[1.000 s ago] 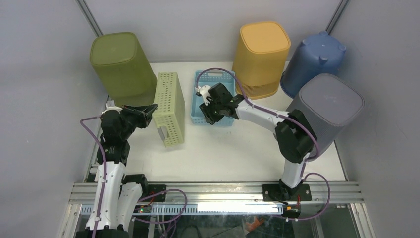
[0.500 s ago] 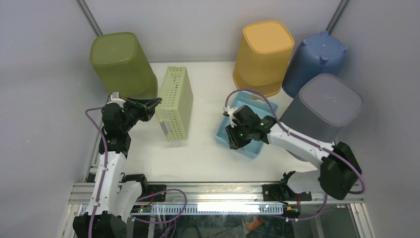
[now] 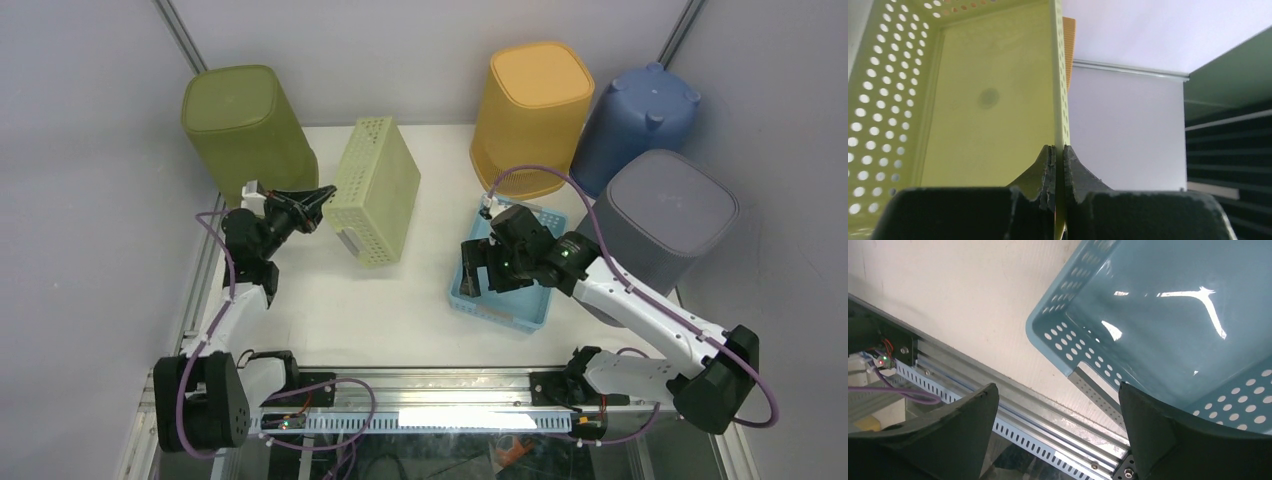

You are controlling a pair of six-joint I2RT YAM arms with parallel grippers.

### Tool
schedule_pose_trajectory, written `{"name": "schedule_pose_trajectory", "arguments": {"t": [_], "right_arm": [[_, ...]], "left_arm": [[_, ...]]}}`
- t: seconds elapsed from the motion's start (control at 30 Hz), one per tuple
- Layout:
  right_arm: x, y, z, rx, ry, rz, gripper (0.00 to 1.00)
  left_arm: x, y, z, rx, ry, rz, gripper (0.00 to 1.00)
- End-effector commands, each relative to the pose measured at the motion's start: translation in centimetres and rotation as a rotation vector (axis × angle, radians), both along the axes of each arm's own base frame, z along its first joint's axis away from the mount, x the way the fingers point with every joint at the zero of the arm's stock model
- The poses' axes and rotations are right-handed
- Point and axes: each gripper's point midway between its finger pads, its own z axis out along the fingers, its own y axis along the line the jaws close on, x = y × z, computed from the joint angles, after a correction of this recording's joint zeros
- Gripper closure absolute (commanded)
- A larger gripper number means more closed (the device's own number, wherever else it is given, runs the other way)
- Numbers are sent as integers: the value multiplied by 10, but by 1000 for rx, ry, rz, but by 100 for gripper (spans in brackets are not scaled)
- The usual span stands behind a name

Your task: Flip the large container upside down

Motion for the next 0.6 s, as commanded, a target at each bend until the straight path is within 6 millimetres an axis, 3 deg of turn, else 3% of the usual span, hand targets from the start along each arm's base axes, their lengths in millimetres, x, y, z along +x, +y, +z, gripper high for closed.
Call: {"name": "schedule_pose_trajectory", "arguments": {"t": [0.0,0.27,0.47,0.5,0.57], "right_arm": [[21,5,17,-13,-54,-64,5],[26,10,30,27,-77,-85,4],[25,-1,34,10,-105,-109,4],[25,-3,33,4,-108,-115,3],[25,-6,33,-4,-116,-122,3]], "left_arm": [[-10,-5,36,-126,-180,-61,100],[-2,16,-27,-278,-17,79,100],[-3,29,-80,-245,117,172,100],[-4,31,-84,-225,124,183,96],[-4,33,-96,-172,172,201,73]]}}
